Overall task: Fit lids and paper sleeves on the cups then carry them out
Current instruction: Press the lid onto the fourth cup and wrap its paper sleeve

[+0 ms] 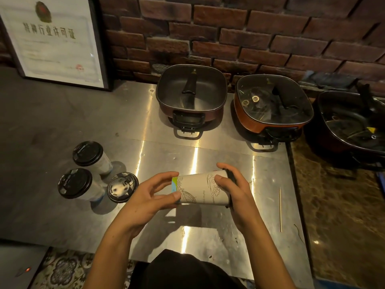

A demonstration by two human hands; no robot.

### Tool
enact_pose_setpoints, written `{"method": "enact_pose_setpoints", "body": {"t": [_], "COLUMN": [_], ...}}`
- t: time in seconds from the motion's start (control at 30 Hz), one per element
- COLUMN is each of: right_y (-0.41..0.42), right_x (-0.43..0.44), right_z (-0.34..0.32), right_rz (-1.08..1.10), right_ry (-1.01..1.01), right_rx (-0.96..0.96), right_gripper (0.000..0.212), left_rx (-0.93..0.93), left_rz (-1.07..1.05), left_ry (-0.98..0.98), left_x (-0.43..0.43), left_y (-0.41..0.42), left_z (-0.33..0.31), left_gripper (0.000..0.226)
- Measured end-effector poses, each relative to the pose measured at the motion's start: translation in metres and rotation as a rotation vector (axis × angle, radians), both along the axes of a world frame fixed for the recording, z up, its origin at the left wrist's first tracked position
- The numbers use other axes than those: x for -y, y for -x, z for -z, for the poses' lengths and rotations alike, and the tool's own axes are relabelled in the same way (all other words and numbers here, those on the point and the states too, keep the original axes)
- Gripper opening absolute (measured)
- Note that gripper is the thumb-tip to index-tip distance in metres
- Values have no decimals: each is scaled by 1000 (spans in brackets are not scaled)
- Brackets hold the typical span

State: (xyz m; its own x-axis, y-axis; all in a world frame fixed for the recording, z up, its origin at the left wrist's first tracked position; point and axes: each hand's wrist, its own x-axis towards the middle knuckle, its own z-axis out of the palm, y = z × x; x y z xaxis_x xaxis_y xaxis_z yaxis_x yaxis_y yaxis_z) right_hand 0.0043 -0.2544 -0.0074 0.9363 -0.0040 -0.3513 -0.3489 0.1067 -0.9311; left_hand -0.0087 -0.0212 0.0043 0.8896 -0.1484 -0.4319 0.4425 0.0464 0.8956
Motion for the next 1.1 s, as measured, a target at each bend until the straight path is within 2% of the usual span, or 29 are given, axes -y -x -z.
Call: {"method": "enact_pose_setpoints", "body": {"t": [0.2,0.33,0.47,0.63,0.77,0.87,1.1], "right_y": [0,0,-1,0,-2,-2,-2], "right_x": [-2,1,1,1,2,3,5], "right_z": [-1,-2,-2,-3,-2,-1,-4], "right_rz": [-11,-15,0,2,16,18,39], "right_ry": [13,-17,-32,-31,-12,16,-2], "right_rx": [3,-21,-28,-32,-30,-21,-14], "right_gripper": [38,37,38,38,32,29,38], "left_rx": [-79,-7,-64,-2,-48,-6,-20], "left_rz": [-31,-13,-38,-21,-46,-24,4], "left_ry": [16,-7,14,9,20,17,9], "left_x": [4,2,6,4,6,6,9], "left_y": [-3,-1,-3,-1,-4,-3,-4], "left_z": [3,3,4,4,2,-1,-4], "left_gripper": [45,49,48,54,48,52,52]}}
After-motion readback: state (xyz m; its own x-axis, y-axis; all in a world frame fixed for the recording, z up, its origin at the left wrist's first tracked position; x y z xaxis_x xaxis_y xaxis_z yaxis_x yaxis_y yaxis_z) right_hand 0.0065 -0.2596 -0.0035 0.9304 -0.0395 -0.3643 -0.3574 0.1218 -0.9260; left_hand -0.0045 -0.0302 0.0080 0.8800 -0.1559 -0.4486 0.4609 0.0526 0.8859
